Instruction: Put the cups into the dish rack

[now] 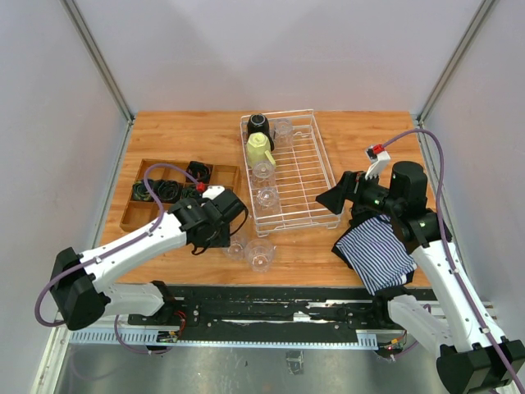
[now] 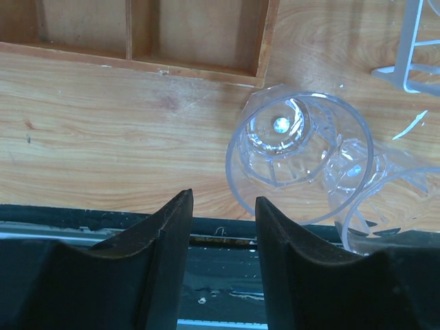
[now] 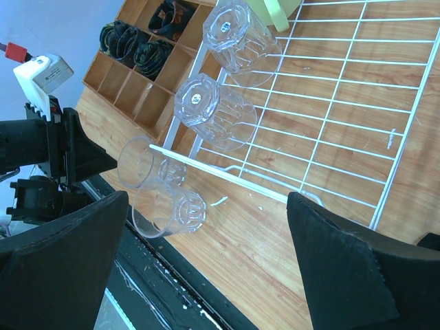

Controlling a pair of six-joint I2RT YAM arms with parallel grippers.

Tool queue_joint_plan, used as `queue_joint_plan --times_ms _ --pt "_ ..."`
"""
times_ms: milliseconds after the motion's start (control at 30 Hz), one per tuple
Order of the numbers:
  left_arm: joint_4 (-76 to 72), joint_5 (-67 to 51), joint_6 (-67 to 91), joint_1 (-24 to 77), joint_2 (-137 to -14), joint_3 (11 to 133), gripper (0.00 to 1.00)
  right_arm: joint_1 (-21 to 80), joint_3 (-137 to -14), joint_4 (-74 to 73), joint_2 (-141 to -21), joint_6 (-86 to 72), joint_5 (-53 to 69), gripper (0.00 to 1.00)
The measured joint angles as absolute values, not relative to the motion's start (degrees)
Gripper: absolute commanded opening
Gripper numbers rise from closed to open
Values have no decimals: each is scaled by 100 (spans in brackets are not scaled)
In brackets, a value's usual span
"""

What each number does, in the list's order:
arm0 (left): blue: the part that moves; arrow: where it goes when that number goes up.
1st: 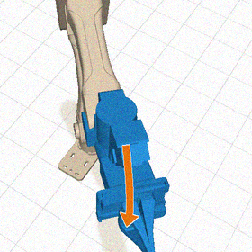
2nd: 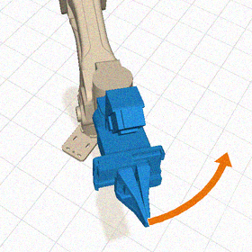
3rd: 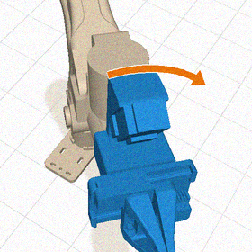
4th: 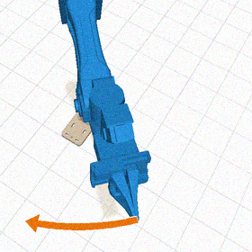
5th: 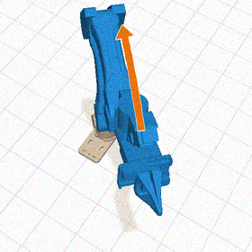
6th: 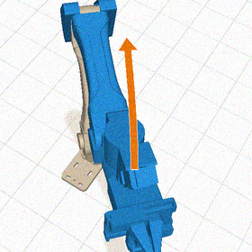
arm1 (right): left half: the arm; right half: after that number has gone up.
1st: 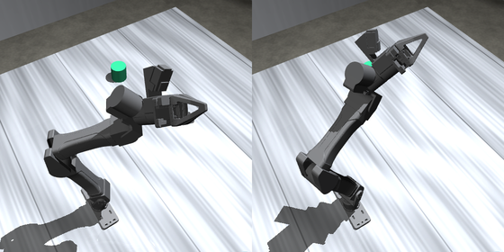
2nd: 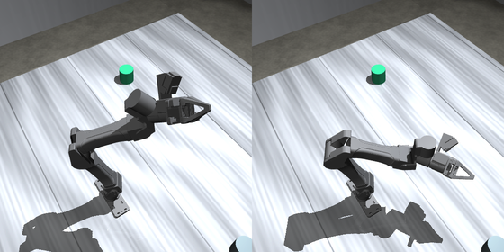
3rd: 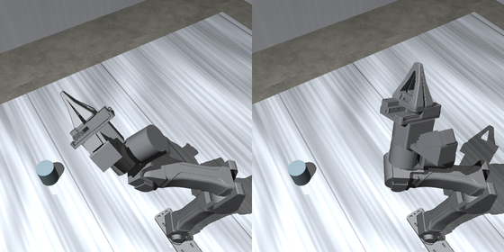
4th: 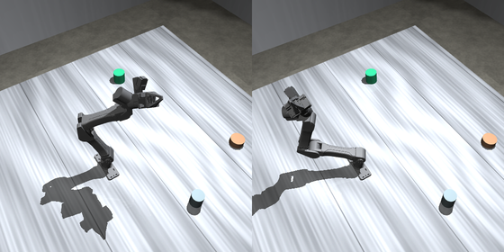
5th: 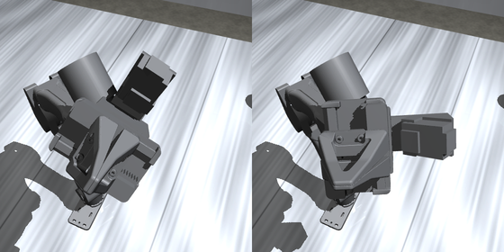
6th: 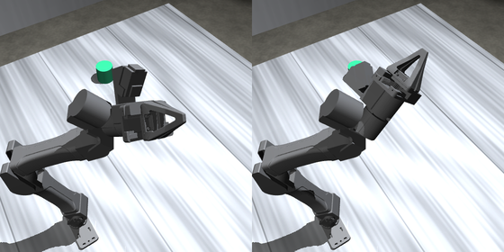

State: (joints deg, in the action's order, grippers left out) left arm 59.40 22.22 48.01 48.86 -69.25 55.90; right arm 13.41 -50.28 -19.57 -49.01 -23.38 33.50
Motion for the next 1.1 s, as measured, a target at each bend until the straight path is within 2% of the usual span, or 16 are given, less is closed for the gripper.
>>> queue_joint_plan --times_ms 233,467,633,800,900,1100 --pt "5629 2161 4768 4829 -7223 5570 45 1341 -5028 -1984 -4895 -2322 3350 98" --pt "5293 2073 4676 4565 -7341 5240 38 1341 -5028 -2036 -4851 -2279 3347 98" --pt "5127 2023 4569 4403 -7382 5120 29 1341 -5028 -2112 -4842 -2246 3345 98" --pt "4971 1966 4471 4399 -7494 5118 14 1341 -5028 -2134 -4842 -2241 3343 98" --pt "4906 1929 4416 4399 -7542 5118 1 1341 -5028 -2137 -4842 -2241 3343 98" --pt "4858 1909 4375 4379 -7548 5120 0 1341 -5028 -2137 -4845 -2241 3343 98"
